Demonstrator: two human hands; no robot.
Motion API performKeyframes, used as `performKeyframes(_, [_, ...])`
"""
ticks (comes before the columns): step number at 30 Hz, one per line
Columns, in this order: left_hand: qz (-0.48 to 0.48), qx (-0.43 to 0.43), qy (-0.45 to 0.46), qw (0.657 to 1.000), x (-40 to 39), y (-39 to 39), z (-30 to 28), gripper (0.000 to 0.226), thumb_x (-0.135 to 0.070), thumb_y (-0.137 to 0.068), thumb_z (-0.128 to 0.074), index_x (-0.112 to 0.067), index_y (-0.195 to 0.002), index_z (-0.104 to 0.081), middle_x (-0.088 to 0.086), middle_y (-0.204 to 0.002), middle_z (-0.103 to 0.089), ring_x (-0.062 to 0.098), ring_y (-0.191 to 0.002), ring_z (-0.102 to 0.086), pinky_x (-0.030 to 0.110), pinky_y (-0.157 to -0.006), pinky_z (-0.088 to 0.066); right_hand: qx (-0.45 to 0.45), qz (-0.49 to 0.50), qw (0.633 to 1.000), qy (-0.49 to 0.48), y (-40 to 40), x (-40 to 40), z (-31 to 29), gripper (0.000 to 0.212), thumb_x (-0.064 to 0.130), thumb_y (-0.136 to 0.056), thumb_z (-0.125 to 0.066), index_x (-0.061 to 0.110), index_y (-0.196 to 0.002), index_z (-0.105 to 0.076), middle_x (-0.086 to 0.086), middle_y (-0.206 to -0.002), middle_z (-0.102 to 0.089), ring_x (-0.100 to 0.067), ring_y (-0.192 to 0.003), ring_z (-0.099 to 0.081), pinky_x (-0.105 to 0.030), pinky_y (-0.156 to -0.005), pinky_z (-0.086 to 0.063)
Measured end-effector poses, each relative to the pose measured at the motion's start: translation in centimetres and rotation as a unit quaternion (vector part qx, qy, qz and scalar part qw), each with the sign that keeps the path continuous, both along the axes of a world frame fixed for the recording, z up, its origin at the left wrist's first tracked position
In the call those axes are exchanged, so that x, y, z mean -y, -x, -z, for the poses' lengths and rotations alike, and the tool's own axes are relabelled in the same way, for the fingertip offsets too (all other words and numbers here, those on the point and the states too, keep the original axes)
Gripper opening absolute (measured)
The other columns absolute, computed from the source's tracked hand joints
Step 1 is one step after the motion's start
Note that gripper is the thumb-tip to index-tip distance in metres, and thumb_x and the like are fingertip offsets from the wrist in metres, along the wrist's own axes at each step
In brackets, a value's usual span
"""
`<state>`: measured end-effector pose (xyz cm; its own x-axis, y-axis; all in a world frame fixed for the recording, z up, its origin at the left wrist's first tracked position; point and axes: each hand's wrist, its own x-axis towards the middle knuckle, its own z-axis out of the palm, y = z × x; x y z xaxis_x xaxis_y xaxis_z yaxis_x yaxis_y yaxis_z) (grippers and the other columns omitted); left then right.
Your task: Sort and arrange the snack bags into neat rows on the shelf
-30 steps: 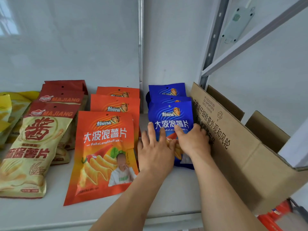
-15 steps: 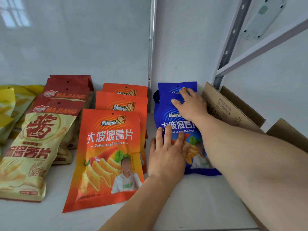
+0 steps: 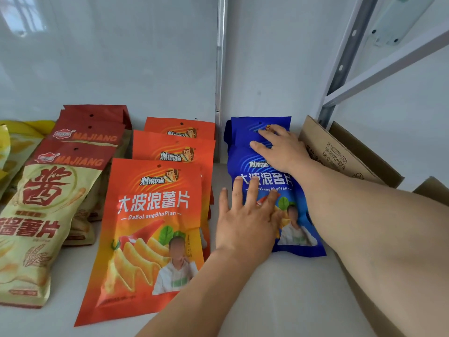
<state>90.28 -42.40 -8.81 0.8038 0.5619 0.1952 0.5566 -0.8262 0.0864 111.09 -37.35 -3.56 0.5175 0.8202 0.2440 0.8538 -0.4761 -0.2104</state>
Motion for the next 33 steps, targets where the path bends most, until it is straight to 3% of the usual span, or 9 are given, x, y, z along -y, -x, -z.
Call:
performKeyframes(12, [0.022, -0.026, 0.023, 0.999, -0.9, -0.2, 0.2, 0.056, -0.053, -0.105, -0.014, -0.040, -0.157, 0.001, 0.002, -0.168, 0.007, 0.032, -0.153, 0.011, 0.048, -0.122, -0.009, 0.048, 0.013, 0.999, 0.017, 0.1, -0.3, 0.9, 0.074, 0.077, -0.090, -0.031, 0.038, -0.152, -0.031, 0.005, -0.164, -0.017, -0.027, -0.146, -0.023, -0.051, -0.113, -0.025])
performKeyframes(25, [0.013, 0.004, 0.006, 1.000, -0.8, -0.3, 0.6, 0.053, -0.055, -0.105, -0.011, -0.041, -0.156, -0.006, 0.002, -0.168, 0.002, 0.032, -0.153, 0.009, 0.053, -0.121, 0.002, 0.065, 0.027, 0.997, 0.044, 0.5, 0.1, -0.2, 0.076, 0.076, -0.091, -0.026, 0.034, -0.155, -0.024, 0.004, -0.163, -0.022, -0.026, -0.147, -0.022, -0.051, -0.115, -0.019])
performKeyframes(28, [0.018, 0.021, -0.010, 1.000, -0.9, -0.3, 0.4, 0.054, -0.055, -0.105, -0.017, -0.038, -0.156, -0.015, 0.003, -0.167, -0.008, 0.032, -0.153, 0.003, 0.052, -0.121, 0.000, 0.075, 0.033, 0.996, 0.018, 1.0, 0.8, -1.4, 0.073, 0.071, -0.094, -0.025, 0.030, -0.154, -0.028, 0.002, -0.162, -0.026, -0.025, -0.148, -0.022, -0.050, -0.116, -0.018])
performKeyframes(33, [0.014, 0.101, -0.051, 0.993, -0.7, -0.2, 0.5, 0.062, -0.054, -0.095, -0.023, -0.025, -0.138, -0.055, 0.009, -0.148, -0.050, 0.034, -0.142, -0.038, 0.052, -0.115, -0.030, 0.103, 0.036, 0.994, -0.031, 3.1, 3.3, -2.6, 0.063, 0.063, -0.099, -0.029, 0.029, -0.151, -0.034, -0.001, -0.160, -0.031, -0.024, -0.147, -0.024, -0.049, -0.116, -0.020])
